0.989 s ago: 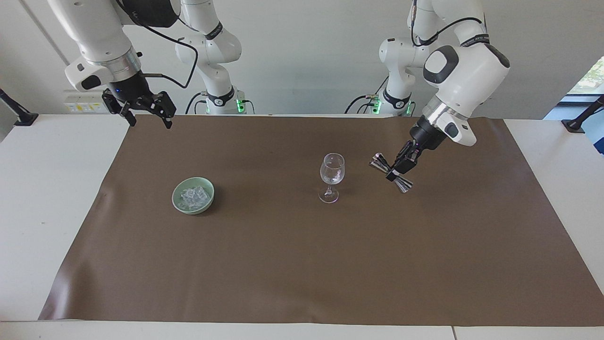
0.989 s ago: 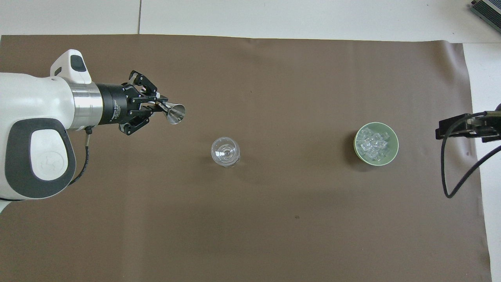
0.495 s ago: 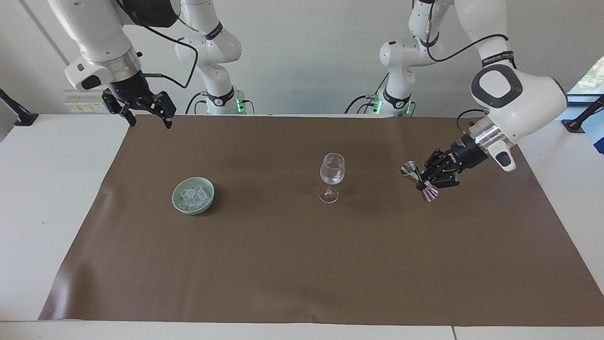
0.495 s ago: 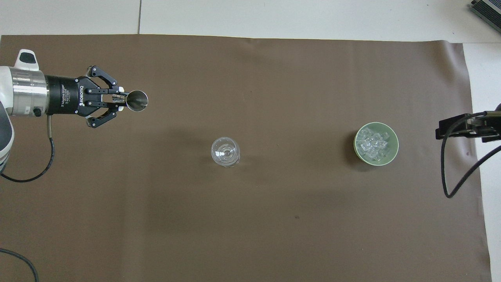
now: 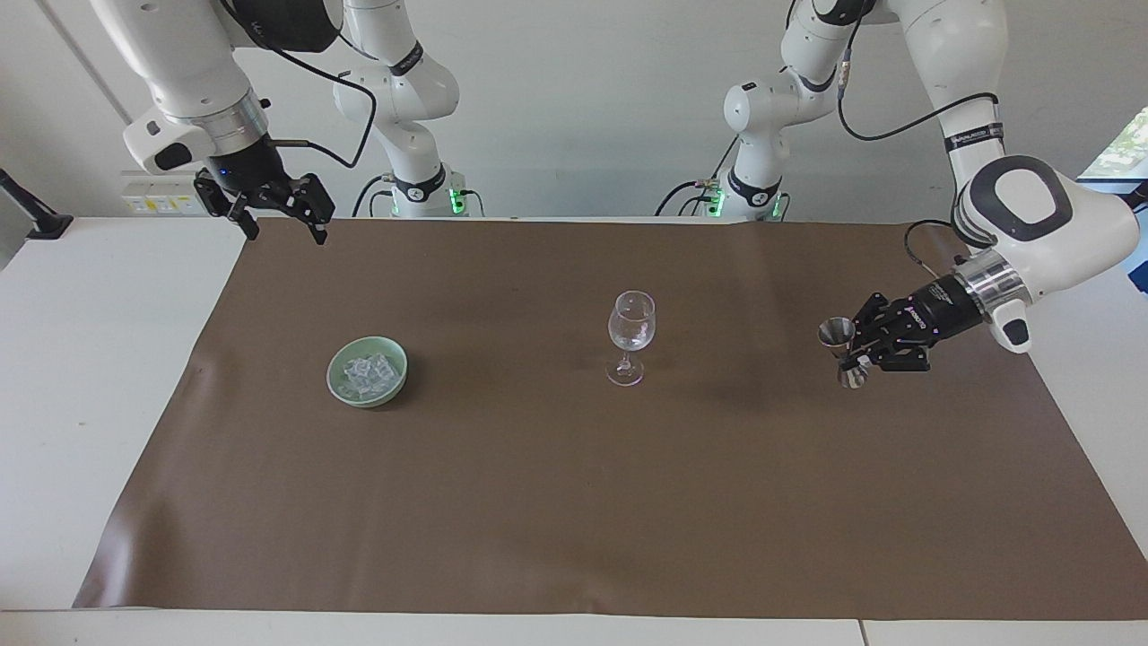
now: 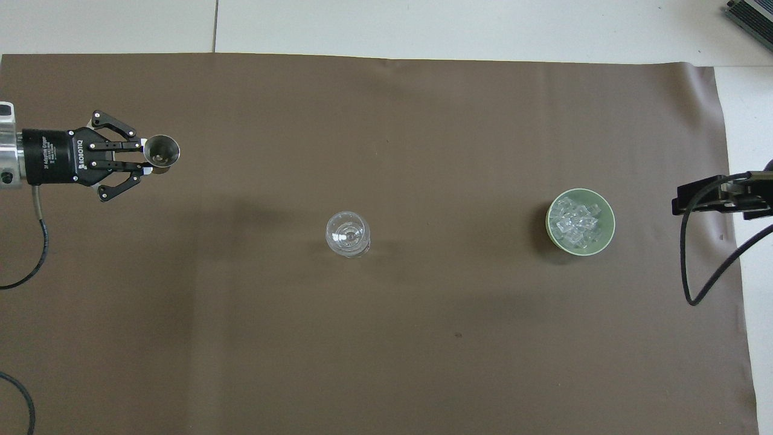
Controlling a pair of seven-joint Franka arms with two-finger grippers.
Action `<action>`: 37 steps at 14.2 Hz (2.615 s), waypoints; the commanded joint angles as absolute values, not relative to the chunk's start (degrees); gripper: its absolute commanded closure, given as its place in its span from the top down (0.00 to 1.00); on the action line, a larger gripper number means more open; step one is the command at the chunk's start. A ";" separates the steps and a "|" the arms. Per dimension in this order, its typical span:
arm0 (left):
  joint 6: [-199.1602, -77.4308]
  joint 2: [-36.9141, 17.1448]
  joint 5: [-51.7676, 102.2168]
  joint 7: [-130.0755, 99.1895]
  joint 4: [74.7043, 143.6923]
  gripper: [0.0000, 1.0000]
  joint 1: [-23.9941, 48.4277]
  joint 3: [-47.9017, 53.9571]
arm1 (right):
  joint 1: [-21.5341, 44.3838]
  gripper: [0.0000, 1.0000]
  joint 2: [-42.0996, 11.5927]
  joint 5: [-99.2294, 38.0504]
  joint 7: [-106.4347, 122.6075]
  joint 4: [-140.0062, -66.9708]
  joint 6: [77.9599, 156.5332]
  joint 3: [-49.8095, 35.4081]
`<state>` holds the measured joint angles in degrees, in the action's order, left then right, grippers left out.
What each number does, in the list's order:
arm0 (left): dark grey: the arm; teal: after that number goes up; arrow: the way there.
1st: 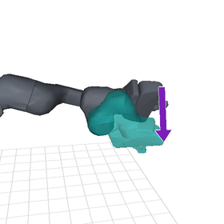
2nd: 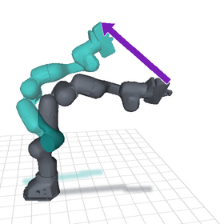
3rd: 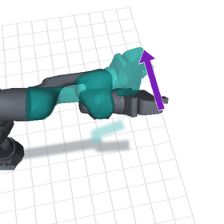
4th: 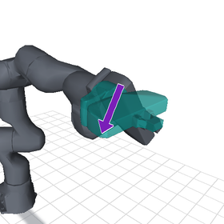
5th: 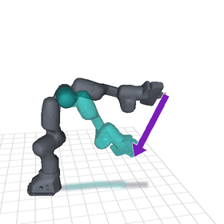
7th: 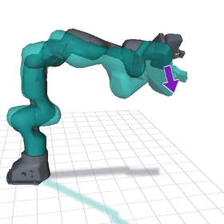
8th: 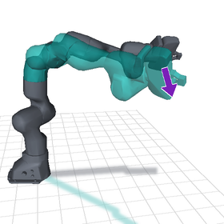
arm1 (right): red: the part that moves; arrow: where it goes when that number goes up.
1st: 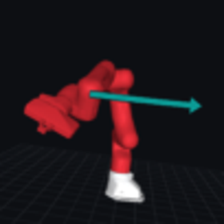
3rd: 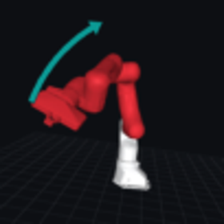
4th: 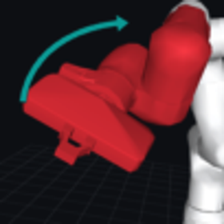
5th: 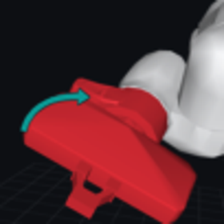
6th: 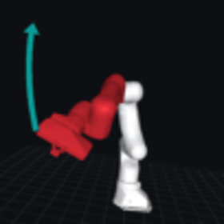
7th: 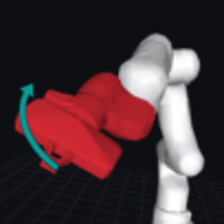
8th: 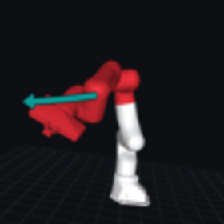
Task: Pour wine and add ice with both arms
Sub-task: 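Carry the jigger with the left gripper back toward its starting spot, then lower the jigger onto the mat with the left gripper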
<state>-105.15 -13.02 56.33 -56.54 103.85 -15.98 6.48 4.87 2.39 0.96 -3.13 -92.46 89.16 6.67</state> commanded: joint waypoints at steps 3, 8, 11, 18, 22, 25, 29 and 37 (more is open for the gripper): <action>-102.22 -14.94 63.37 -56.69 105.47 0.00 -20.13 7.03 | 4.13 1.00 3.34 -0.53 -2.20 -93.60 89.82 6.50; -99.78 -17.82 66.51 -56.52 106.17 0.00 -23.18 7.03 | 4.13 1.00 3.34 -0.53 -2.20 -93.52 89.82 6.50; -94.75 -23.99 68.03 -53.98 104.42 0.00 -28.12 7.21 | 4.13 1.00 3.34 -0.53 -2.20 -93.52 89.82 6.50; -89.03 -28.92 68.29 -45.71 104.50 0.00 -32.44 7.38 | 4.13 1.00 3.34 -0.53 -2.20 -93.52 89.82 6.50; -89.21 -29.79 67.42 -43.69 104.33 0.00 -32.08 7.29 | 4.13 1.00 3.34 -0.53 -2.20 -93.52 89.82 6.50; -90.17 -31.38 63.99 -43.07 102.48 0.00 -30.06 7.38 | 4.13 1.00 3.34 -0.53 -2.20 -93.52 89.82 6.50; -91.66 -31.46 63.98 -43.15 102.65 0.00 -29.88 7.38 | 4.13 1.00 3.34 -0.53 -2.20 -93.52 89.82 6.50; -94.83 -31.90 62.07 -43.33 102.92 0.00 -28.57 7.21 | 4.13 1.00 3.34 -0.53 -2.20 -93.52 89.82 6.50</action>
